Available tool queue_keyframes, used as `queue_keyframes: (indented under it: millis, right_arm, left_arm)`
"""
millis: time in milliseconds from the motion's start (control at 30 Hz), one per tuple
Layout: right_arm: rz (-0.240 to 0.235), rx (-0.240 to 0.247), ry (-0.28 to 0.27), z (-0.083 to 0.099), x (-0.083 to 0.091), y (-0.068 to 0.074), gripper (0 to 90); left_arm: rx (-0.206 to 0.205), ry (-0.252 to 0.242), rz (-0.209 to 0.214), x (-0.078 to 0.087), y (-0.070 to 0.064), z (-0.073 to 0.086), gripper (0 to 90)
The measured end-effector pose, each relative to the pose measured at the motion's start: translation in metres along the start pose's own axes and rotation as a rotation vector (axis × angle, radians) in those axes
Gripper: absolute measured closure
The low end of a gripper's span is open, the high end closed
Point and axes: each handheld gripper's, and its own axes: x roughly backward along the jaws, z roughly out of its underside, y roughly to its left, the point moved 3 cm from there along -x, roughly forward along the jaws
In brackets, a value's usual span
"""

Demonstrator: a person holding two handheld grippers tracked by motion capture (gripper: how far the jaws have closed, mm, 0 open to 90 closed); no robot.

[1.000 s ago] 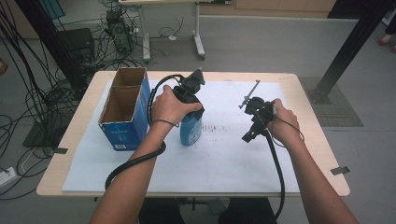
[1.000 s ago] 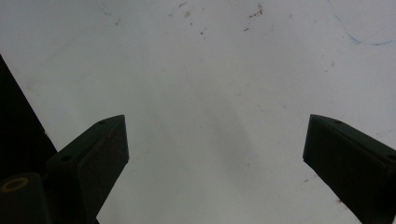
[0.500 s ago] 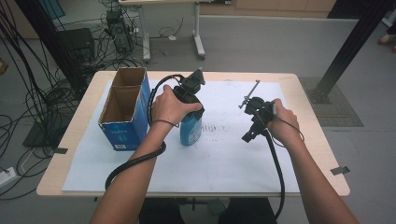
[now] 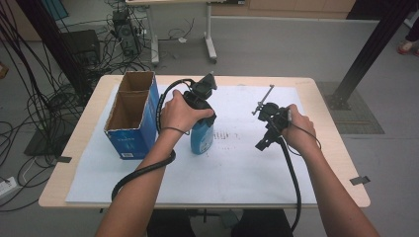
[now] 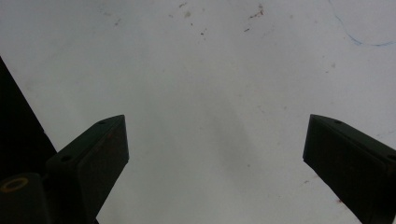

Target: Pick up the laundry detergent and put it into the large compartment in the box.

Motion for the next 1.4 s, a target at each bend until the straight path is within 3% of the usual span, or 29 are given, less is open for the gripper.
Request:
queue_keyframes:
  millis: [733,933,1167,1400]
  right_arm:
    - [0.003,0.008,0.003,-0.002,0.0,-0.002,6.7]
    - [0.005,0.0,0.002,-0.003,0.002,-0.002,6.7]
    - [0.013,0.007,-0.004,-0.004,0.006,-0.002,6.7]
    - [0.017,0.006,-0.009,-0.004,0.008,-0.001,6.7]
  left_arm:
    - [-0.013,0.014,-0.014,0.002,-0.005,0.0,37.5]
    - [-0.013,0.019,0.009,0.005,-0.006,-0.001,37.5]
    - [-0.013,0.014,0.003,0.024,-0.009,-0.006,37.5]
    - [-0.026,-0.007,-0.024,0.054,-0.016,-0.014,37.5]
